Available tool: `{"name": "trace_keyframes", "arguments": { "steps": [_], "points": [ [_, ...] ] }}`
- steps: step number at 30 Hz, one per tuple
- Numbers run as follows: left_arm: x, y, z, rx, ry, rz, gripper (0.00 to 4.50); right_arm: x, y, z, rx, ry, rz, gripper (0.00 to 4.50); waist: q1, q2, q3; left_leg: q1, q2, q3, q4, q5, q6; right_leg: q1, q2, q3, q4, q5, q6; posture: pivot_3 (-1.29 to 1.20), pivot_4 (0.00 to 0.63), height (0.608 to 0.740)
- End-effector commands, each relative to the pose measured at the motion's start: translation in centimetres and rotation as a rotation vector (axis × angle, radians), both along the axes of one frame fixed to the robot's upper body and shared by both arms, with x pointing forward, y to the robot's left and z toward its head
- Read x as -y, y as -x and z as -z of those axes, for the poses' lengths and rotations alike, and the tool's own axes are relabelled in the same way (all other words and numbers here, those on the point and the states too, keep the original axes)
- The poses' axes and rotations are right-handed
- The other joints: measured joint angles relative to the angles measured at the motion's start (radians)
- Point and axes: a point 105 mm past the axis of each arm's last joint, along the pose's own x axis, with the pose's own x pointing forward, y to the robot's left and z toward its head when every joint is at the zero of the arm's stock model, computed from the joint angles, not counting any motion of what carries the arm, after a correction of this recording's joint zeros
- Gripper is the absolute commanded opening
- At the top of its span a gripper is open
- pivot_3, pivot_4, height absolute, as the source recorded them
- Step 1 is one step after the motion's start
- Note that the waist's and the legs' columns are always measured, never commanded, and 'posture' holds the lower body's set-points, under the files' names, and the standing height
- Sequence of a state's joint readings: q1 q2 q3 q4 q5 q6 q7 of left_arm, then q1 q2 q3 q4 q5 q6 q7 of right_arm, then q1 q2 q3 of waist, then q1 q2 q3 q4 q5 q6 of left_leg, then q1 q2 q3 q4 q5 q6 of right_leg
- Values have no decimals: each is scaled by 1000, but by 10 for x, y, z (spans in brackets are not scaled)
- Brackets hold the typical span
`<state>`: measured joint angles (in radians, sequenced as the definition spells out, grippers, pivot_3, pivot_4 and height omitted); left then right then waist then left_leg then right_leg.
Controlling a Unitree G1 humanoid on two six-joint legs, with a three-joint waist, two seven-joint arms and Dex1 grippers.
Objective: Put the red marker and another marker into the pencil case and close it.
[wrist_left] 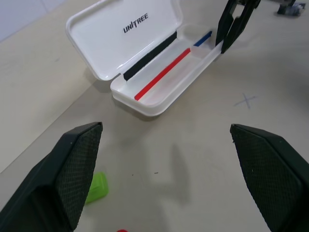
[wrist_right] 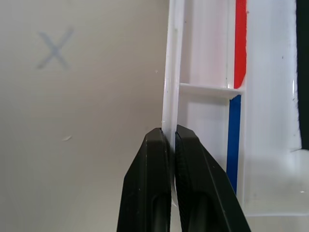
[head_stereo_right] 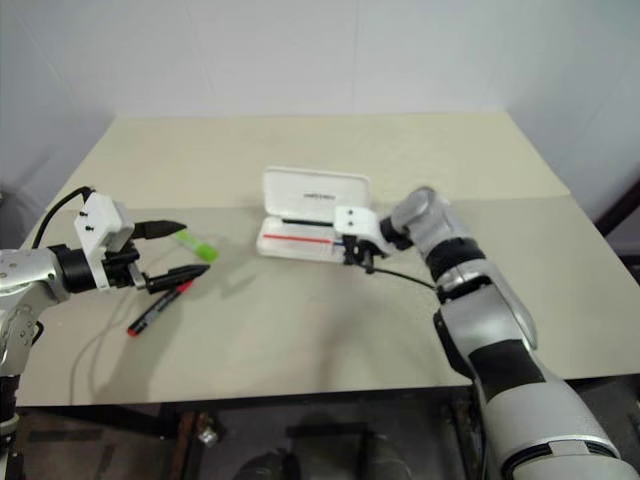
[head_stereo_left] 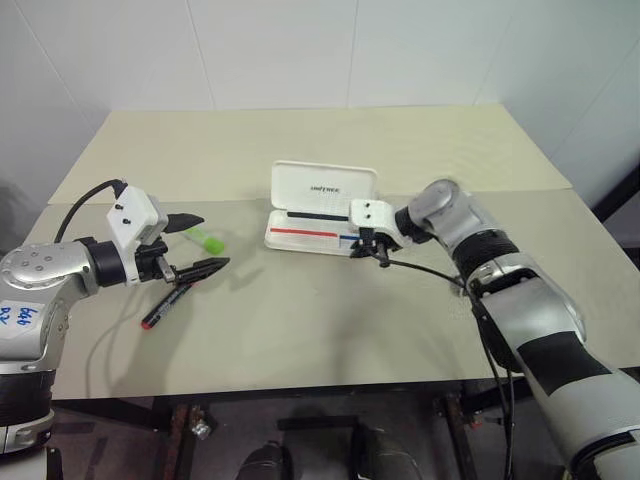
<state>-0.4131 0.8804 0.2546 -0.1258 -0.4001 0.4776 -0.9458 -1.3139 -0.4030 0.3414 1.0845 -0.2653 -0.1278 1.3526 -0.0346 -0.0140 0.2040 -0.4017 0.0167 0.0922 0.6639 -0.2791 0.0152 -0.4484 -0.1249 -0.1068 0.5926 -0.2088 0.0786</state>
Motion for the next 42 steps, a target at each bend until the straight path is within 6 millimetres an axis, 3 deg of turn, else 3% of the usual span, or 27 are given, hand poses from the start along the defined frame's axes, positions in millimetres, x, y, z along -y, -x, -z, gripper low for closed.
{"name": "trace_keyframes", "arguments": {
  "steps": [1,16,25,37,38,42],
  "points": [
    [-5,1,-4,22,-21,5,4500,2,11,-13,18,-36,-65,17,1,0,0,0,0,0,0,0,0,0,0,0,0,0,0,0,150,740],
    [-4,-1,9,-7,-19,34,4500,27,81,23,-72,-5,-15,17,9,0,0,-1,2,1,2,-2,1,0,2,-1,0,0,0,0,150,740],
    [1,-3,11,-11,-7,45,4500,44,81,33,-28,49,34,17,10,0,0,-1,1,1,3,-4,4,0,2,0,0,0,0,0,150,740],
    [3,-2,10,-9,-6,46,4500,41,68,43,29,40,-27,17,7,-1,0,0,2,3,4,-4,3,0,2,0,0,0,0,0,150,740],
    [3,-2,10,-9,-6,46,4500,40,68,43,29,39,-28,598,6,-1,0,0,2,3,4,-4,4,1,2,0,1,0,0,0,150,740],
    [1,0,9,-9,-8,42,4500,34,69,38,28,14,-40,1845,8,-1,0,1,3,3,4,-4,3,1,3,0,2,0,0,0,150,740]
  ]
}}
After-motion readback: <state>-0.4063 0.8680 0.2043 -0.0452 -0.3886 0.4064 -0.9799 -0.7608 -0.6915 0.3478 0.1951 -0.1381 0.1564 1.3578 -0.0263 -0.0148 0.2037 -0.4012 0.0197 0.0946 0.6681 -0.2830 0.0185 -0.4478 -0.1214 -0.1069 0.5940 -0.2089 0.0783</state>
